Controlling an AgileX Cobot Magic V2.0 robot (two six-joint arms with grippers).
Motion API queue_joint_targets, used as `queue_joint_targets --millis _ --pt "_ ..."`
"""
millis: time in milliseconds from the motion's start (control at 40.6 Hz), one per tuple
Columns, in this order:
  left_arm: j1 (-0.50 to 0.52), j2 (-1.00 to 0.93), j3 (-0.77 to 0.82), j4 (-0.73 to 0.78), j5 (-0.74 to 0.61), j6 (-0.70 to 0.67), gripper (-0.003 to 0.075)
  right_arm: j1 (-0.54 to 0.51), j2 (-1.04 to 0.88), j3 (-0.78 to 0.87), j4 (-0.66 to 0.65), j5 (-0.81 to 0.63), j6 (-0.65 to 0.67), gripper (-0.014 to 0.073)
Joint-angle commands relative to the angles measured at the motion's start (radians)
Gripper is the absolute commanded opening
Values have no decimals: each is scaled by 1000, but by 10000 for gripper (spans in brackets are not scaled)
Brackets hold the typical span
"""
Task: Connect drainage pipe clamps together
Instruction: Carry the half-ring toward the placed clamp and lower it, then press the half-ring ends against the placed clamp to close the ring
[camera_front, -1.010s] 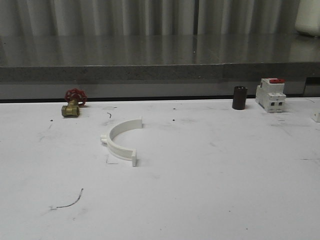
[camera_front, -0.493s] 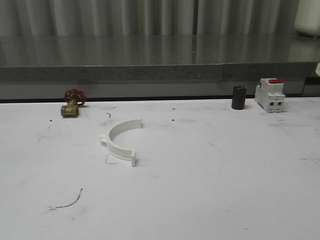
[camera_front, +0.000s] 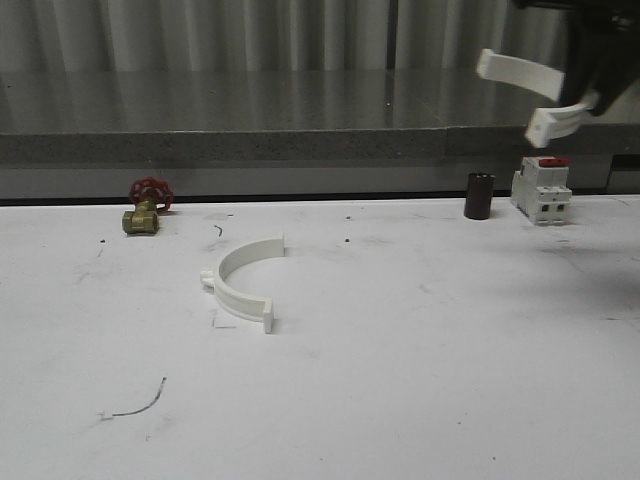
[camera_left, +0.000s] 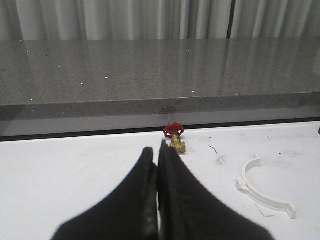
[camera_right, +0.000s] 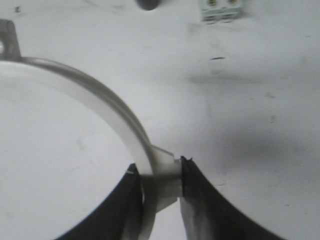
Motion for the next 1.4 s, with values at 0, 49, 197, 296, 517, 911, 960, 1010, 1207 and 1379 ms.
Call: queue_joint_targets --millis 0,49,197,296,517,911,960,1010,1207,1379 --pt "1 10 -23 9 -78 1 -20 90 -21 -30 -6 -54 57 124" --pt "1 10 -23 9 -78 1 -20 130 -8 -30 -7 -63 76 124" --pt "1 10 -23 9 -78 1 -20 229 32 -30 -7 -86 129 124" --pt "1 10 -23 9 -78 1 -20 277 63 -30 -7 -102 149 124" --pt "1 10 -23 9 -78 1 -20 354 131 -30 -7 -154 218 124" --pt "1 10 -23 9 -78 1 -20 367 206 -30 -81 -242 368 124" --pt "1 10 -23 9 -78 1 -20 367 215 -30 -86 -243 372 124" --pt "1 10 -23 9 -78 1 -20 367 225 -30 -86 -248 372 124" --pt "1 10 -23 9 -78 1 -20 367 269 -30 -81 -282 396 124" --pt "1 10 -23 9 -78 1 -20 367 279 -30 -78 -312 403 124"
